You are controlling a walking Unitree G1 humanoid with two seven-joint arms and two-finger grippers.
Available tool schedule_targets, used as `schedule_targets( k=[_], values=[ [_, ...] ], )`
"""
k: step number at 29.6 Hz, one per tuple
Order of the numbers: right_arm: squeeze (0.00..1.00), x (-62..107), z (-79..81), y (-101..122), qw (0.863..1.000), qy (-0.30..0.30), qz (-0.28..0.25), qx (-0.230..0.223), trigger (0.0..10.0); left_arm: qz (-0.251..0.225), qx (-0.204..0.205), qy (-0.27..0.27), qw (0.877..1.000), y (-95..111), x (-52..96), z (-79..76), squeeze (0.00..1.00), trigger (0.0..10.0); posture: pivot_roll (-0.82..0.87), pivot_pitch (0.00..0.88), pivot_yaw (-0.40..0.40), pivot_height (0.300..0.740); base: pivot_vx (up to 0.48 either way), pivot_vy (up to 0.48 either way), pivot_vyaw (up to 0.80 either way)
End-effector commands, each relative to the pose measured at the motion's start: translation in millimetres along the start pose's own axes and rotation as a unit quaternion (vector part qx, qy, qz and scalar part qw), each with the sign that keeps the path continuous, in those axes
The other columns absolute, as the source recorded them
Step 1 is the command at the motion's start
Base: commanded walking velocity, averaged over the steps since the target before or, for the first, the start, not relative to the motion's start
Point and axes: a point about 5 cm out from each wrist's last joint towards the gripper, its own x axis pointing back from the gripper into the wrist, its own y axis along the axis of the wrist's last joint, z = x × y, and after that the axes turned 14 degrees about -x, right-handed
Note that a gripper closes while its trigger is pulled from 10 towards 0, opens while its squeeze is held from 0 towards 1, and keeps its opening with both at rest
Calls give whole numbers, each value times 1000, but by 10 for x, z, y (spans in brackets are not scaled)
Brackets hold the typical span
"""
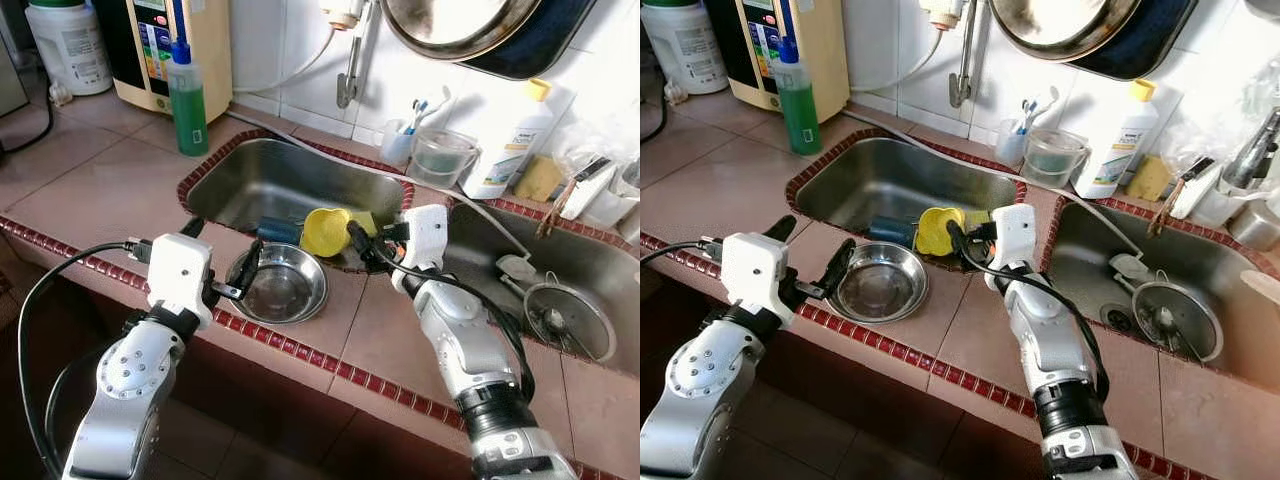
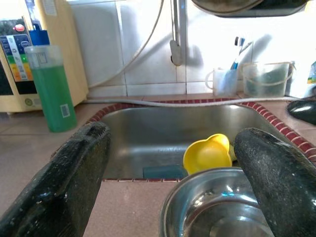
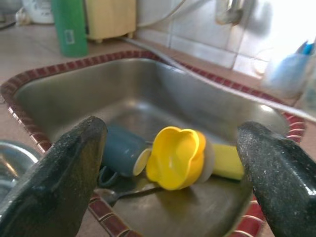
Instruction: Kitchen organization
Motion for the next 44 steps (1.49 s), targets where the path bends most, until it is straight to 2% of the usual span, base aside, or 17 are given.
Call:
schedule_targets(
  k=[1,8,16,22,28,32,38,44],
  values=[
    [0,-26,4,8,1000,9,8,-3,10000,-1,-3,-14,1000,28,11,-53,0,10000,-85,75,-126,740,0,0,0],
    [0,-77,162,-71,997,68,45,-16,10000,-1,0,-14,1000,57,34,-73,0,10000,-68,86,-134,740,0,0,0],
    [0,-54,332,-166,989,122,76,-34,10000,1,0,-16,1000,72,50,-85,0,10000,-62,82,-142,740,0,0,0],
    [0,-19,387,-219,984,144,96,-52,10000,0,2,-17,1000,85,47,-94,0,10000,-60,79,-146,740,0,0,0],
    [0,11,400,-274,980,143,115,-72,10000,-1,2,-19,1000,91,46,-105,0,10000,-58,75,-149,740,0,0,0],
    [0,31,409,-305,978,138,123,-101,10000,-1,3,-19,1000,92,47,-113,0,10000,-57,71,-152,740,0,0,0],
    [0,87,412,-371,975,130,135,-115,10000,0,4,-22,1000,91,52,-128,0,10000,-59,67,-153,740,0,0,0],
    [0,122,397,-378,975,121,140,-126,10000,12,6,-47,999,32,137,-210,0,10000,-66,74,-151,740,0,0,0]
  ],
)
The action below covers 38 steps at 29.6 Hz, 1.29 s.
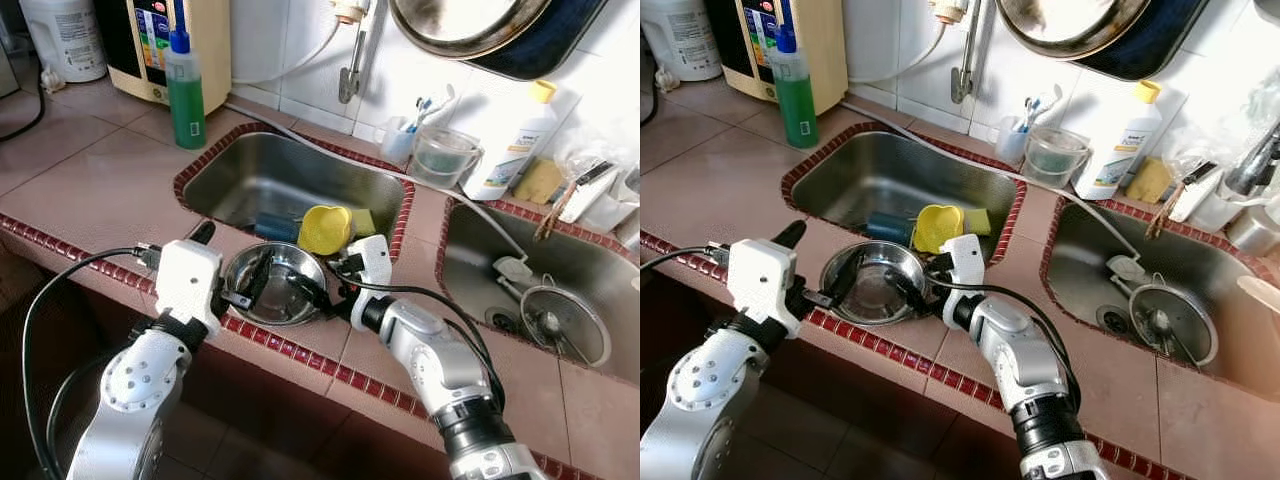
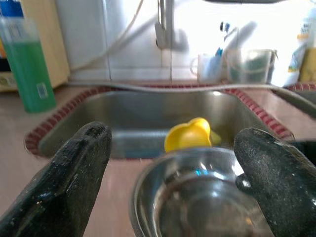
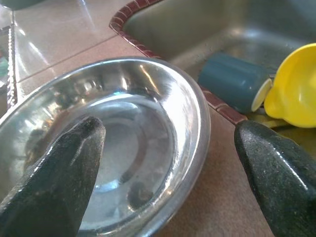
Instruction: Kitchen organization
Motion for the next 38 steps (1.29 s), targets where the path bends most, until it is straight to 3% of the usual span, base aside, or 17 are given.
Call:
schedule_targets(
  k=[1,7,17,28,38],
  values=[
    [0,42,-22,48,1000,-7,-10,-4,10000,-1,-5,-24,1000,19,25,-69,0,10000,-68,76,-151,740,0,0,0],
    [0,54,-19,57,1000,-10,-11,-2,10000,9,-27,-78,997,-28,161,-114,0,10000,-68,76,-151,740,0,0,0],
    [0,84,-20,34,1000,-16,-10,-7,10000,-11,-38,-125,991,131,239,-1,0,10000,-65,103,-138,740,0,0,0],
    [0,87,4,15,1000,-8,-1,-7,10000,-39,-35,-194,980,297,294,-130,0,10000,-44,125,-145,740,0,0,0],
    [0,21,26,-27,999,25,30,11,10000,-46,-32,-181,982,369,305,-106,0,10000,-28,130,-161,740,0,0,0]
  ],
)
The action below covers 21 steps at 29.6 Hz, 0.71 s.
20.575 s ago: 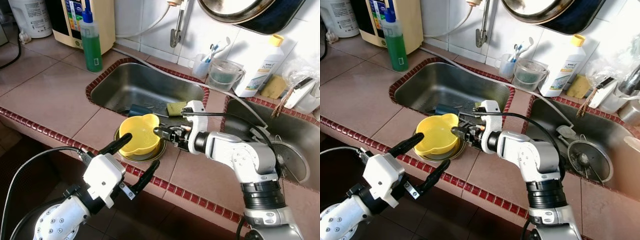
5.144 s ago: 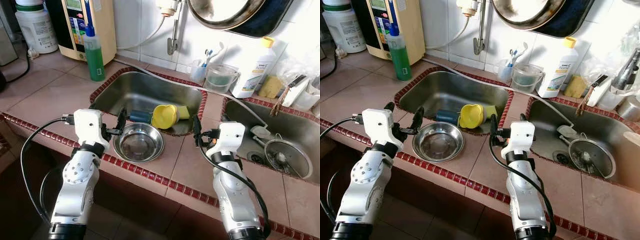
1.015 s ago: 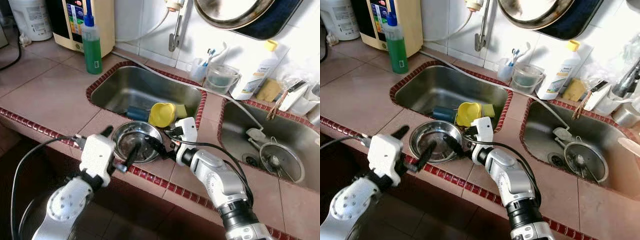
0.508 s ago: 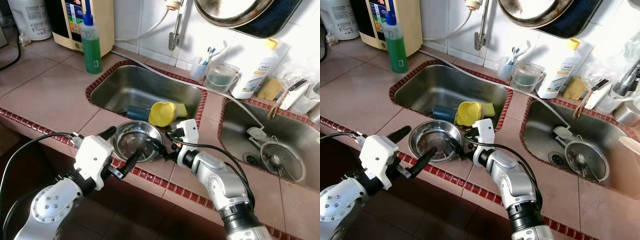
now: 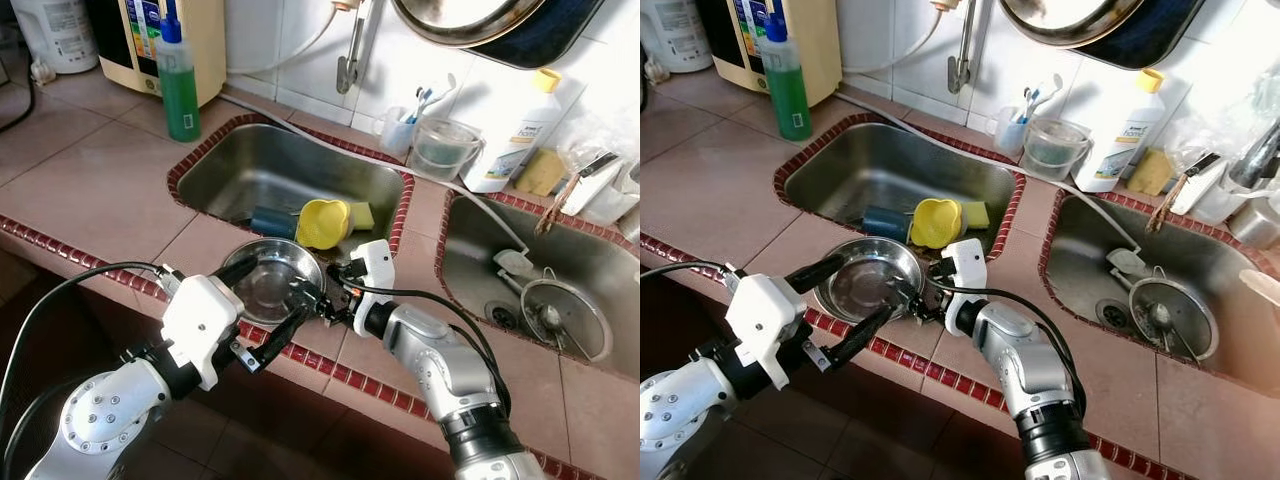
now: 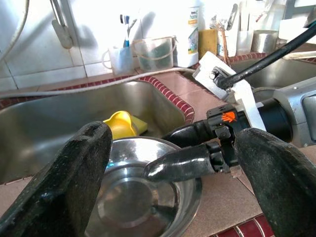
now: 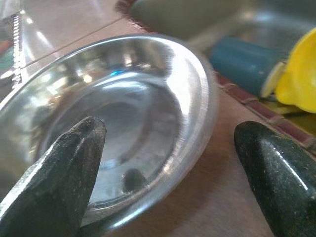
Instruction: Kitchen organization
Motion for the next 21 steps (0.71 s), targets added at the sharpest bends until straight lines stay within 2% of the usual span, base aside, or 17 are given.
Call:
schedule_targets(
  k=[1,6,7,8,9,10,11,21],
  values=[
    [0,-3,-38,-10,1000,2,13,8,10000,-11,-1,-3,1000,68,8,-25,0,10000,-25,131,-165,740,0,0,0],
    [0,-32,-39,34,1000,13,15,17,10000,-5,13,1,1000,56,26,-78,0,10000,-28,133,-165,740,0,0,0],
    [0,-39,-53,50,1000,13,14,16,7294,-7,18,1,1000,68,28,-105,0,10000,-28,133,-165,740,0,0,0],
    [0,-42,-62,58,1000,14,14,16,5176,-9,19,1,1000,76,28,-120,0,10000,-25,133,-167,740,0,0,0],
    [0,-47,-81,71,1000,16,12,18,1490,-10,22,-1,1000,87,30,-141,0,10000,-22,134,-168,740,0,0,0],
    [0,-47,-86,75,1000,17,11,19,1490,-10,23,-1,1000,89,31,-145,0,10000,-22,134,-168,740,0,0,0],
    [0,-50,-91,80,1000,17,11,19,0,-10,22,-1,1000,90,32,-145,0,10000,-22,134,-168,740,0,0,0],
    [0,-68,-102,132,999,27,-11,-15,0,-8,24,0,1000,95,37,-145,0,10000,-22,134,-164,740,0,0,0]
  ],
)
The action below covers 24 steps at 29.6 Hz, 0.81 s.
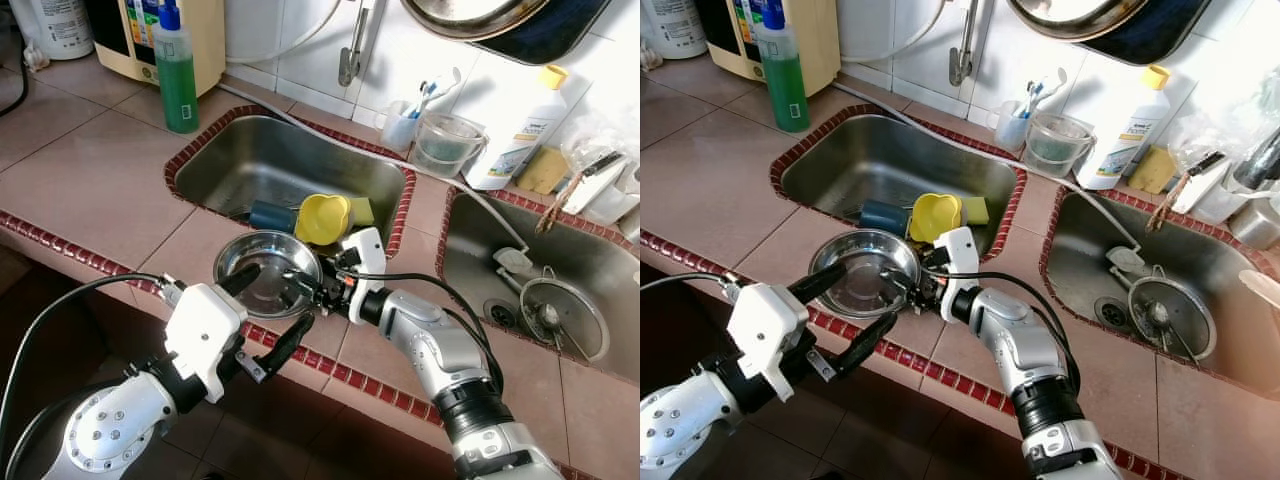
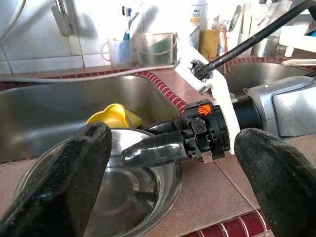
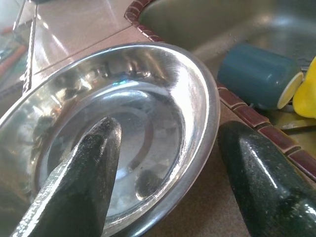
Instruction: Kitchen organization
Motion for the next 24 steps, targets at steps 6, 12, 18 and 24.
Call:
schedule_targets(
  k=[6,12,18,24],
  values=[
    [0,46,-79,48,1000,-17,-11,-19,0,-13,0,-13,1000,67,-5,-41,0,10000,-29,133,-158,740,0,0,0],
    [0,55,-98,51,999,-24,-14,-28,0,-14,1,-15,1000,72,-9,-45,0,10000,-29,133,-158,740,0,0,0],
    [0,43,-104,57,999,-26,-20,-30,0,-19,5,-15,1000,84,-21,-53,0,10000,-27,126,-161,740,0,0,0],
    [0,40,-106,64,999,-28,-24,-36,0,-22,4,-16,1000,89,-32,-55,0,10000,-26,115,-163,740,0,0,0]
  ],
)
